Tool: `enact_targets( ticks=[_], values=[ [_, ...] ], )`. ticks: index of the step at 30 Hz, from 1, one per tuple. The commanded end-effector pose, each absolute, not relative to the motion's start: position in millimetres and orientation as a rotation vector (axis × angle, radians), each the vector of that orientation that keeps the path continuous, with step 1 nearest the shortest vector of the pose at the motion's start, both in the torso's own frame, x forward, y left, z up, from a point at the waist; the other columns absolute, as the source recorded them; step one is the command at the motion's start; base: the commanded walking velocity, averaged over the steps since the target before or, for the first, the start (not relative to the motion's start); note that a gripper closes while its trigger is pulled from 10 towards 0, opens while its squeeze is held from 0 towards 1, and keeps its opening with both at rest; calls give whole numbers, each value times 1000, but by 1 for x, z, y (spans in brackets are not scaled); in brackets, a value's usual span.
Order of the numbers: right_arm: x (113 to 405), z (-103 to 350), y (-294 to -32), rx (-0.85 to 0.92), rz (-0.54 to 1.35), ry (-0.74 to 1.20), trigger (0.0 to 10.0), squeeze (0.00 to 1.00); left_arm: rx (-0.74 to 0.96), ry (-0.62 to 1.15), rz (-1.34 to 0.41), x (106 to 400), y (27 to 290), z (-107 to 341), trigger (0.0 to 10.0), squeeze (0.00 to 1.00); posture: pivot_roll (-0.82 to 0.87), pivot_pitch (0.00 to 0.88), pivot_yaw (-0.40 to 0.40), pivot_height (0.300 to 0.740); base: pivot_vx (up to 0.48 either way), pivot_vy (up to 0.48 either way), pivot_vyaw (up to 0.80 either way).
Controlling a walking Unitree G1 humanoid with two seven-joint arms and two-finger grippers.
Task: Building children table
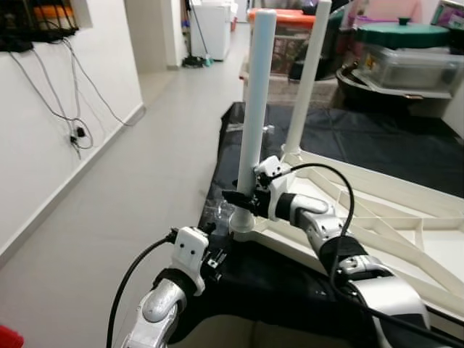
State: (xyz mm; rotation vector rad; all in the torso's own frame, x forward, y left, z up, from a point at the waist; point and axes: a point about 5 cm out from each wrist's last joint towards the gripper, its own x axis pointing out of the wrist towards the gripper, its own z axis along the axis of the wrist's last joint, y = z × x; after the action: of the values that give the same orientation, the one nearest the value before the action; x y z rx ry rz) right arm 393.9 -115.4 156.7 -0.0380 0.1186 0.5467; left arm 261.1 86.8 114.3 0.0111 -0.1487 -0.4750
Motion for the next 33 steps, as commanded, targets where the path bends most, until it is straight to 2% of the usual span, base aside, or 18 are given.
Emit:
enact_targets(
  ticks=[1,3,5,6,10,11,13,14,16,17,18,19,20,21,28,30,31,33],
  values=[
    [395,141,-164,-1,32,180,0,0,18,-133,-474,261,88,112,10000,0,72,0,-62,740,0,0,0],
    [395,141,-164,-1,32,180,0,0,18,-133,-474,261,88,112,10000,0,72,0,-62,740,0,0,0],
    [384,133,-192,68,-355,176,0,0,18,-132,-476,261,88,112,10000,0,67,0,-55,740,0,0,0],
    [379,130,-189,90,-423,167,0,0,18,-131,-478,261,88,112,10000,0,65,0,-56,740,0,0,0],
    [375,129,-172,115,-421,147,0,0,17,-130,-479,262,87,111,10000,0,66,0,-58,740,0,0,0],
    [377,130,-156,141,-332,128,1059,0,17,-130,-478,262,87,111,10000,0,66,0,-59,740,0,0,0],
    [379,130,-148,158,-276,116,1059,0,17,-130,-477,262,88,111,10000,0,66,0,-59,740,0,0,0],
    [380,131,-139,189,-210,100,10000,94,18,-130,-477,262,88,111,10000,0,72,0,-63,740,0,0,0],
    [381,131,-134,207,-185,91,10000,94,18,-130,-476,262,88,111,10000,0,72,0,-63,740,0,0,0],
    [382,134,-131,202,-145,71,10000,1000,18,-130,-475,262,88,111,10000,0,73,0,-64,740,0,0,0],
    [384,136,-129,196,-118,57,10000,1000,18,-130,-475,262,88,111,10000,0,73,0,-64,740,0,0,0],
    [386,141,-131,199,-94,30,10000,443,18,-130,-475,262,88,111,10000,0,71,0,-62,740,0,0,0],
    [386,141,-131,199,-94,30,10000,443,18,-130,-475,262,88,111,10000,0,71,0,-62,740,0,0,0],
    [390,147,-133,263,-19,24,10000,0,18,-130,-475,262,88,111,10000,0,70,0,-61,740,0,0,0],
    [395,166,-137,338,289,-11,10000,0,17,-129,-476,262,88,111,10000,0,66,0,-56,740,0,0,0],
    [389,169,-138,216,644,30,10000,0,18,-129,-478,262,88,111,10000,0,70,0,-58,740,0,0,0],
    [389,169,-138,216,644,30,10000,0,18,-129,-478,262,88,111,10000,0,70,0,-58,740,0,0,0],
    [383,167,-136,150,824,72,10000,0,18,-130,-479,262,87,111,10000,0,75,0,-59,740,0,0,0]
  ],
)
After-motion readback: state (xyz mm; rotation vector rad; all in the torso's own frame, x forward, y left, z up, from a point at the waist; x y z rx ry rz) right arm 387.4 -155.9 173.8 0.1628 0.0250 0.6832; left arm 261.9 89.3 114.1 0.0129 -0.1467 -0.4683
